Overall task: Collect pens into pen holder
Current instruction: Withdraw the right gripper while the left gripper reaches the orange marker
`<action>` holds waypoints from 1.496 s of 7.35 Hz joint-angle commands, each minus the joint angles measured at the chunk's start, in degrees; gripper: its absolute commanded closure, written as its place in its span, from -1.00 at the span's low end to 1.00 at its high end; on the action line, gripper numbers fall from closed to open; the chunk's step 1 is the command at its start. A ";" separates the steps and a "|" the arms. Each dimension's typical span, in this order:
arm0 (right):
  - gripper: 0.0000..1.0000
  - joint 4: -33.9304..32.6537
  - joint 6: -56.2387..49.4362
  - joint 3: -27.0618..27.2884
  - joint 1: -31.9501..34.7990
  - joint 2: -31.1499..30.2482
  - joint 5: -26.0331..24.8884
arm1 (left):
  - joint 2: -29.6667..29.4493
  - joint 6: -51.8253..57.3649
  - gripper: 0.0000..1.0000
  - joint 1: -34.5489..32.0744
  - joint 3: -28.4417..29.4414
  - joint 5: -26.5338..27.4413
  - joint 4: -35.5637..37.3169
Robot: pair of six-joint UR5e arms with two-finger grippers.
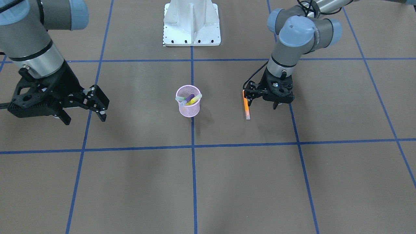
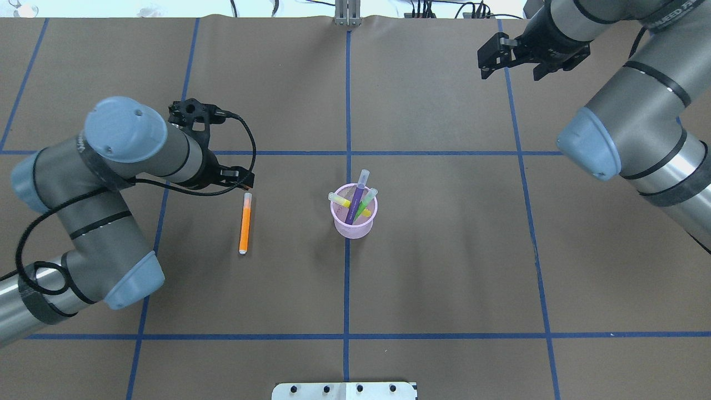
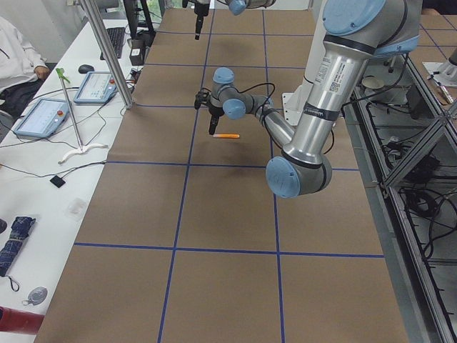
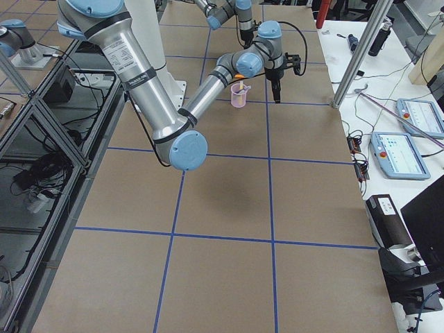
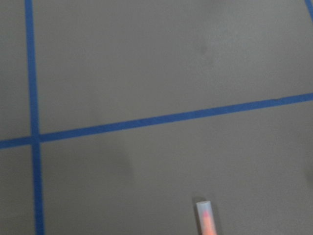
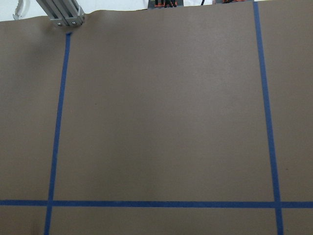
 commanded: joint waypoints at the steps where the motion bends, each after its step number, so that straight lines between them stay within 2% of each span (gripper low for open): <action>1: -0.99 0.02 -2.10 0.13 1.30 -1.01 1.17 | -1.47 -2.31 -0.93 3.24 2.38 0.63 -0.04; 5: -0.99 0.10 -2.10 0.22 1.30 -1.45 0.73 | -3.04 -2.58 -0.52 3.50 6.94 0.55 -0.21; 7: -0.99 0.10 -2.10 0.22 1.30 -1.53 0.73 | -4.01 -2.32 -0.02 3.59 8.36 0.55 -0.21; 11: -0.99 0.10 -2.10 0.13 1.30 -1.53 0.64 | -3.93 -1.88 0.02 3.59 8.71 0.46 -0.21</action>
